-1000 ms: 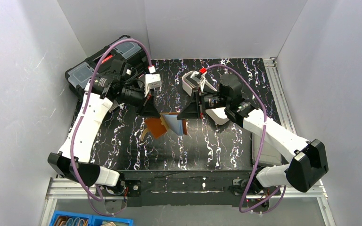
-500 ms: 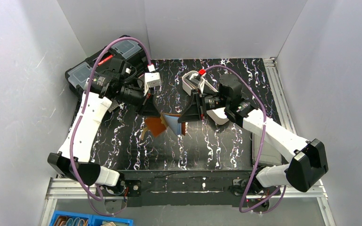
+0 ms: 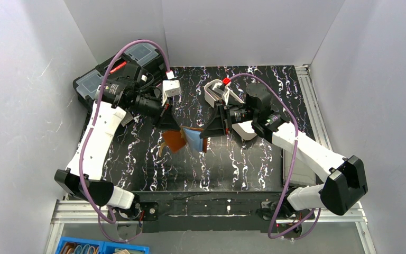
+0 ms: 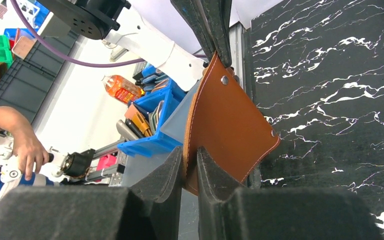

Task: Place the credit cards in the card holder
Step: Open the card holder.

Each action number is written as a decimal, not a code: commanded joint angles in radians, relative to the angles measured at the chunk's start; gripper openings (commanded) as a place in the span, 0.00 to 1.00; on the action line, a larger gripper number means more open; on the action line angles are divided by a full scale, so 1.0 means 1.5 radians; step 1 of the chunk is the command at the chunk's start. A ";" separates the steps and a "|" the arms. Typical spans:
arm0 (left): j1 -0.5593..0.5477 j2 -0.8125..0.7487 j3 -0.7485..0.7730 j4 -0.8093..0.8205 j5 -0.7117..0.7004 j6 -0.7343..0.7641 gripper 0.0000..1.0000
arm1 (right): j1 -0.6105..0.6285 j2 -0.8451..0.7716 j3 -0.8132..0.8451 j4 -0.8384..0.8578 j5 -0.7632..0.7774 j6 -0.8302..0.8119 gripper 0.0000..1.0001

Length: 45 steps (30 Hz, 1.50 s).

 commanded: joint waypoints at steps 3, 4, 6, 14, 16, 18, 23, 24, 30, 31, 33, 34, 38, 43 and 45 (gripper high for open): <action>0.004 -0.002 0.029 -0.009 0.041 0.005 0.00 | -0.003 0.001 0.019 0.005 0.005 -0.014 0.15; 0.004 -0.002 0.031 -0.008 0.042 0.001 0.00 | -0.003 0.001 0.021 -0.004 0.015 -0.021 0.13; 0.004 -0.001 0.035 -0.009 0.046 -0.005 0.00 | -0.003 -0.001 0.032 -0.048 0.047 -0.048 0.05; 0.003 -0.011 0.011 0.095 0.011 -0.108 0.52 | 0.000 -0.063 0.044 -0.169 0.236 -0.131 0.01; 0.004 -0.040 -0.018 0.192 -0.014 -0.182 0.64 | 0.005 -0.081 0.045 -0.182 0.273 -0.145 0.01; 0.004 -0.061 -0.046 0.296 -0.051 -0.263 0.71 | 0.019 -0.096 0.052 -0.208 0.317 -0.168 0.01; -0.043 -0.048 -0.041 0.387 -0.113 -0.359 0.80 | 0.069 -0.099 0.097 -0.280 0.411 -0.229 0.01; -0.069 -0.051 -0.045 0.393 -0.144 -0.340 0.80 | 0.079 -0.094 0.107 -0.293 0.427 -0.236 0.01; -0.159 -0.109 -0.145 0.502 -0.353 -0.302 0.77 | 0.138 -0.068 0.169 -0.374 0.589 -0.253 0.01; -0.160 -0.120 -0.165 0.511 -0.367 -0.297 0.77 | 0.147 -0.063 0.181 -0.390 0.613 -0.258 0.01; -0.162 -0.140 -0.187 0.522 -0.382 -0.280 0.77 | 0.158 -0.057 0.198 -0.413 0.637 -0.264 0.01; -0.163 -0.145 -0.190 0.516 -0.383 -0.272 0.77 | 0.159 -0.057 0.201 -0.415 0.639 -0.266 0.01; -0.162 -0.161 -0.196 0.484 -0.386 -0.236 0.77 | 0.159 -0.057 0.198 -0.409 0.640 -0.268 0.01; -0.162 -0.177 -0.191 0.454 -0.322 -0.234 0.78 | 0.159 -0.052 0.200 -0.408 0.633 -0.269 0.01; -0.162 -0.177 -0.195 0.445 -0.299 -0.237 0.78 | 0.159 -0.052 0.201 -0.406 0.630 -0.268 0.01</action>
